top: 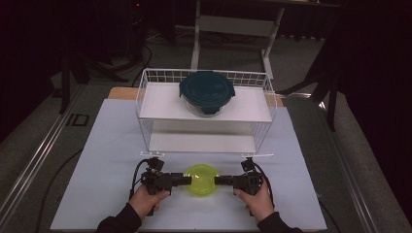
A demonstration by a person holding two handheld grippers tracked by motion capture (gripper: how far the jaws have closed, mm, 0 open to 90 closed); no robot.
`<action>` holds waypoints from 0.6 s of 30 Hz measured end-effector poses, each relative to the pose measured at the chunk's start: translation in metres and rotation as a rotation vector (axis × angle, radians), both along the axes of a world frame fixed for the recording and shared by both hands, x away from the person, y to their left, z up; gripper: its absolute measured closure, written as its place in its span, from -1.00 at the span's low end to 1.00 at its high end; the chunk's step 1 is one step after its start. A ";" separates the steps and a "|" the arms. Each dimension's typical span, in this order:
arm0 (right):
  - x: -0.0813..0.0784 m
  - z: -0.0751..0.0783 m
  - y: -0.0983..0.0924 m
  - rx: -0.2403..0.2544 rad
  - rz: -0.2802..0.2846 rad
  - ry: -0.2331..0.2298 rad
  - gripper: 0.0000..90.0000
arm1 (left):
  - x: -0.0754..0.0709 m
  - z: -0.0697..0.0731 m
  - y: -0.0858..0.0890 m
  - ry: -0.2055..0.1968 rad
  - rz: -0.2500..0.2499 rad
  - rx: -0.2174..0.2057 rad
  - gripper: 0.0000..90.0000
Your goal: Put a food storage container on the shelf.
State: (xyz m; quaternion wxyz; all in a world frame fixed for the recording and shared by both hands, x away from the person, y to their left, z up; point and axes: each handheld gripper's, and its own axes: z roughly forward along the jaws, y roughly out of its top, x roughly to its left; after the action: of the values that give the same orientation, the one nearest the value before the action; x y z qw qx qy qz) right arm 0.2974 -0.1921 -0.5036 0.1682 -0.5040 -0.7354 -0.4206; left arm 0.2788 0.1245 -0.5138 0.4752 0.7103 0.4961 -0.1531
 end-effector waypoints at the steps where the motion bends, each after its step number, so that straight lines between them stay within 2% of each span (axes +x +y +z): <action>1: 0.000 -0.001 0.000 0.007 0.003 0.007 0.39 | 0.000 0.000 0.000 0.004 0.005 0.012 0.09; 3: 0.000 0.000 0.000 0.005 -0.001 0.011 0.44 | 0.000 -0.001 -0.001 0.012 0.006 0.007 0.25; 4: 0.000 0.000 0.000 0.006 0.002 0.015 0.52 | 0.000 -0.002 0.000 0.019 0.015 0.005 0.25; 5: 0.000 0.000 0.000 0.017 0.005 0.022 0.55 | 0.000 -0.002 0.000 0.021 0.011 0.002 0.38; 8: -0.001 0.001 0.003 0.029 0.014 0.033 0.61 | -0.002 -0.002 -0.002 0.023 -0.002 0.008 0.55; 10: -0.001 0.001 0.003 0.026 0.013 0.033 0.63 | -0.003 0.000 -0.003 0.039 0.008 0.014 0.56; 11: -0.002 0.000 0.004 0.038 0.017 0.051 0.66 | -0.003 0.000 -0.003 0.042 0.008 0.014 0.62; 16: -0.004 0.001 0.004 0.046 0.007 0.058 0.70 | -0.006 0.004 -0.004 0.043 0.003 0.042 0.64; 18: -0.006 0.003 0.004 0.046 0.000 0.057 0.73 | -0.008 0.005 -0.004 0.051 0.006 0.040 0.66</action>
State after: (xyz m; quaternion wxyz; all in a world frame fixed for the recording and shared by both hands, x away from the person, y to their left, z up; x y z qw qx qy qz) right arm 0.2910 -0.1881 -0.5010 0.2008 -0.5118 -0.7204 -0.4228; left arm 0.2710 0.1209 -0.5086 0.4488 0.7139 0.5133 -0.1597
